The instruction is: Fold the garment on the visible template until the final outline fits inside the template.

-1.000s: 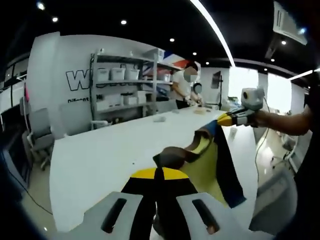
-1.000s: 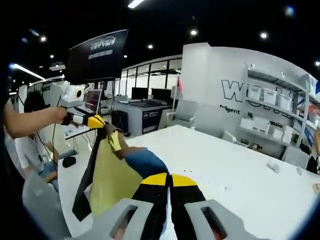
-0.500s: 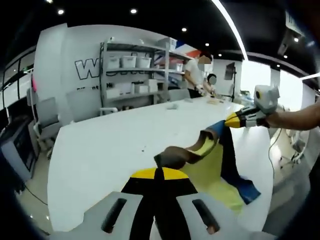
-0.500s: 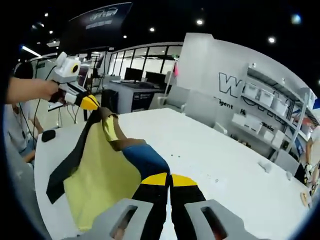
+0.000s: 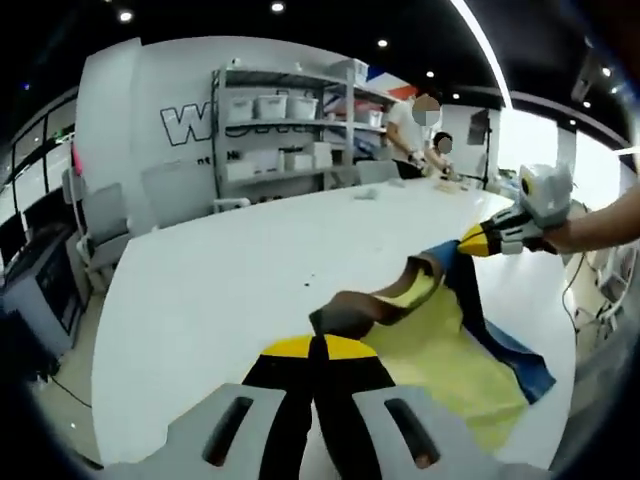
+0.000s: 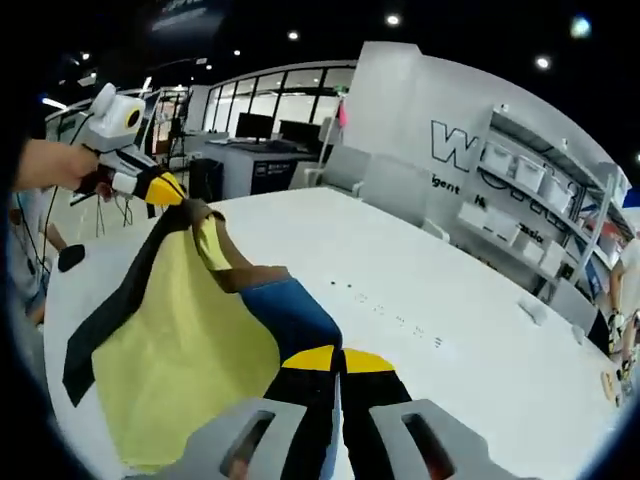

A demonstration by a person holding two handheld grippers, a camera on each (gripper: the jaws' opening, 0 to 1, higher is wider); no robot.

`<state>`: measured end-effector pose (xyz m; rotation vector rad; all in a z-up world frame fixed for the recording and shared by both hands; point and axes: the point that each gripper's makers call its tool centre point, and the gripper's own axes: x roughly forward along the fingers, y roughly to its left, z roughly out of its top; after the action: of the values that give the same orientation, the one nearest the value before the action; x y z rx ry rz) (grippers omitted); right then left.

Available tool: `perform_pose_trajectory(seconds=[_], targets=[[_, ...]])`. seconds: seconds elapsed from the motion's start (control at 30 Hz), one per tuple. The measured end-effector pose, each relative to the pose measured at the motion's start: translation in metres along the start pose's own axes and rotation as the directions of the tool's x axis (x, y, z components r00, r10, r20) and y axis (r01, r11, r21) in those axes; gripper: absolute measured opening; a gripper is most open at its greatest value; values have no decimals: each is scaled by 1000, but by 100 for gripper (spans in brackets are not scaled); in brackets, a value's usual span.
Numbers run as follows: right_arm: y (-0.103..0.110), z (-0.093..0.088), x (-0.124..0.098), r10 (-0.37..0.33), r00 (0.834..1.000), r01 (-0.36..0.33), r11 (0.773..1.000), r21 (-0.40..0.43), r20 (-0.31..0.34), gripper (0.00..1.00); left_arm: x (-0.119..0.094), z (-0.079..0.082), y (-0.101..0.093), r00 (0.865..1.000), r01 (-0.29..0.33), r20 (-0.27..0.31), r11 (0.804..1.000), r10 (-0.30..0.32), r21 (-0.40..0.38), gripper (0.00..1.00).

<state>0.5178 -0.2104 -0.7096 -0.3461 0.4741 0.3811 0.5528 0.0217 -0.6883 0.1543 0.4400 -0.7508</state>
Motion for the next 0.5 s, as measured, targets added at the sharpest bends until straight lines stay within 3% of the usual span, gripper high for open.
perform_pose_trajectory(seconds=[0.23,0.5], targets=[[-2,-20,23,-3,998,3,1000,-4,-63,0,21,-18,10,999,0,-38,1000,-1,-29,0],[2,-34,40,-4,996,3,1000,-19,-92,0,41,-36,24,997,3,-73,999,-6,-41,0]])
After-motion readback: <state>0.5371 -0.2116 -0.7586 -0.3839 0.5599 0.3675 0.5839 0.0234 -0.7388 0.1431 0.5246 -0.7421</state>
